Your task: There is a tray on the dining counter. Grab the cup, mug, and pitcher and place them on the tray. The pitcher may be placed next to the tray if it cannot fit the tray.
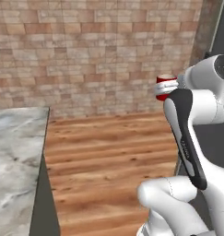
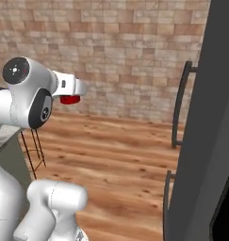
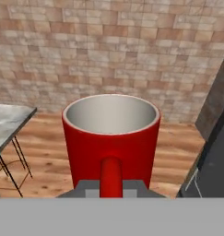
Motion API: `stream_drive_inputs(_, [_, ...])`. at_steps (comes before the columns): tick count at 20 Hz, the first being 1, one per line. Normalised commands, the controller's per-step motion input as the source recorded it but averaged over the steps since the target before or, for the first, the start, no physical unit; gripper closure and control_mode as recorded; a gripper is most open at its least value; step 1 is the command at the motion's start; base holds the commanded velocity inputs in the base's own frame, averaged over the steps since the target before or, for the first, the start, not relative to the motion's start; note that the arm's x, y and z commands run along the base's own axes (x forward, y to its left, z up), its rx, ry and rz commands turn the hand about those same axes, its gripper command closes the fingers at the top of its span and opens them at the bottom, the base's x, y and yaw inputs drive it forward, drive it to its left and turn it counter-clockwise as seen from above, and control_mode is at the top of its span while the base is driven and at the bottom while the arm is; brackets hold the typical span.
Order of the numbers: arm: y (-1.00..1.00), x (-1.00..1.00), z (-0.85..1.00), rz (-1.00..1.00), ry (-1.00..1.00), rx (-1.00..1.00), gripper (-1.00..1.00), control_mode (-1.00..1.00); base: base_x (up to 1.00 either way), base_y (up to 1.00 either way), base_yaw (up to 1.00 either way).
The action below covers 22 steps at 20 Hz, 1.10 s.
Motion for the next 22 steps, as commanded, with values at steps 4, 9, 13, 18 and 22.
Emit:
stream_drive_inputs(4, [0.00,0.00,0.00,0.00,0.00,0.00,1.00,1.00,1.00,-0.53,0.10])
stream_drive_inputs(9, [0.00,0.00,0.00,0.00,0.00,0.00,1.00,1.00,1.00,-0.56,0.10])
stream_drive_inputs(13, [0.00,0.00,0.00,0.00,0.00,0.00,1.00,1.00,1.00,-0.53,0.14])
stream_drive_inputs(18, [0.00,0.00,0.00,0.00,0.00,0.00,1.00,1.00,1.00,-0.48,0.16])
stream_drive_inputs(22, [0.00,0.00,0.00,0.00,0.00,0.00,1.00,1.00,1.00,-0.39,0.23])
